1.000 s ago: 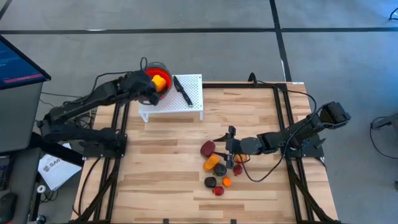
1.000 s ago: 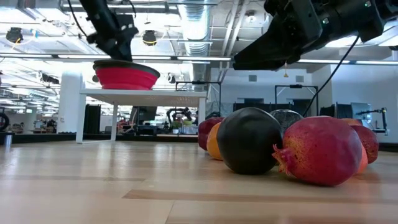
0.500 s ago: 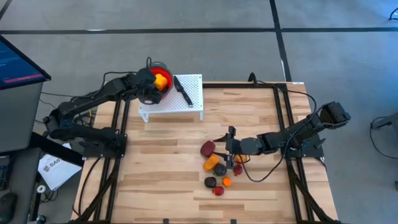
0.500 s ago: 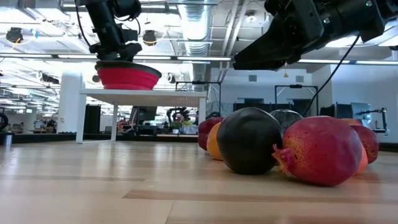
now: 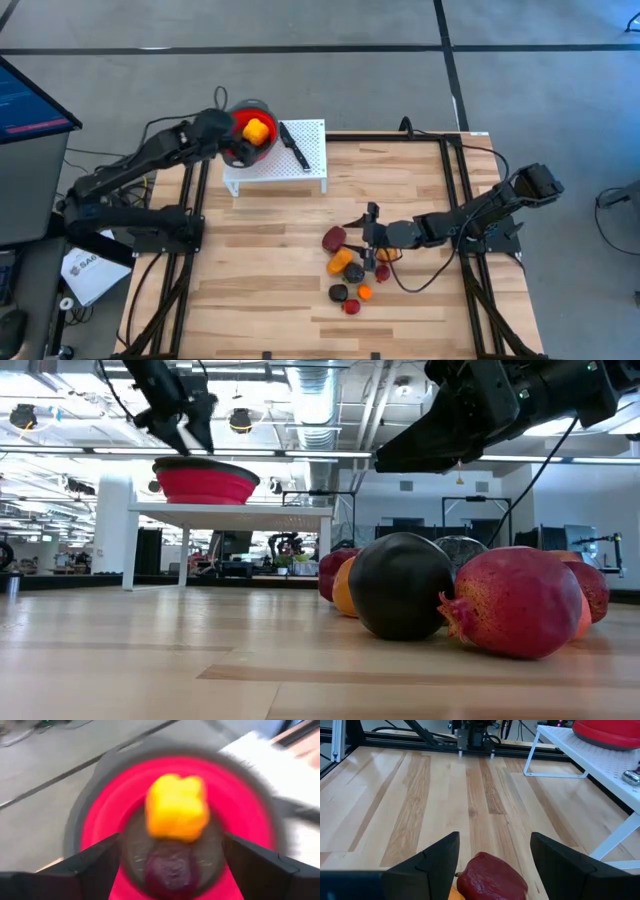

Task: Pick & Place Fruit
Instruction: Put the left red apple into the red strainer bowl on the shelf

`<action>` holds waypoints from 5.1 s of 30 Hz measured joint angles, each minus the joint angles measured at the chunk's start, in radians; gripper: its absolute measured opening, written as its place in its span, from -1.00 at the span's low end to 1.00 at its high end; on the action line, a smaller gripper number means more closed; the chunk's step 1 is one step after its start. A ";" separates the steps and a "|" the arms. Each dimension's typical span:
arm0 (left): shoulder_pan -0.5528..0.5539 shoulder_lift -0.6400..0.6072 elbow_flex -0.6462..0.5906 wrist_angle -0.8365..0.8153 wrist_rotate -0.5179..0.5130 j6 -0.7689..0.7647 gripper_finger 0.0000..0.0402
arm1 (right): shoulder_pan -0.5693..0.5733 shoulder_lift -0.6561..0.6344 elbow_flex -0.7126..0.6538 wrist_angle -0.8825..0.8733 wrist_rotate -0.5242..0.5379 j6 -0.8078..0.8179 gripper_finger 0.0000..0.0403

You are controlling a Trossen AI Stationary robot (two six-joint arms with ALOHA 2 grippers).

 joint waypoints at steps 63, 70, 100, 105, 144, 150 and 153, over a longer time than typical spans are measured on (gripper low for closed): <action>-0.750 0.892 -0.059 0.933 0.074 -0.515 0.38 | 0.187 -0.213 0.000 -0.659 0.532 0.315 0.19; -0.754 0.804 -0.065 0.771 0.155 -0.385 0.18 | 0.187 -0.213 0.000 -0.645 0.531 0.316 0.19; -0.761 0.512 -0.069 0.579 0.304 -0.303 0.26 | -0.243 0.382 0.152 0.341 -0.697 -0.060 0.72; -0.762 0.512 -0.068 0.581 0.313 -0.303 0.27 | -0.238 0.409 0.171 0.351 -0.738 -0.067 0.61; -0.979 0.600 -0.068 1.165 -0.099 1.163 0.60 | -0.303 0.410 -0.040 1.096 -1.100 0.297 0.27; -0.966 0.605 -0.069 1.202 -0.063 1.117 0.54 | -0.303 0.409 -0.040 1.096 -1.099 0.298 0.27; -0.965 0.605 -0.069 1.209 -0.039 1.090 0.46 | -0.303 0.409 -0.040 1.097 -1.099 0.298 0.27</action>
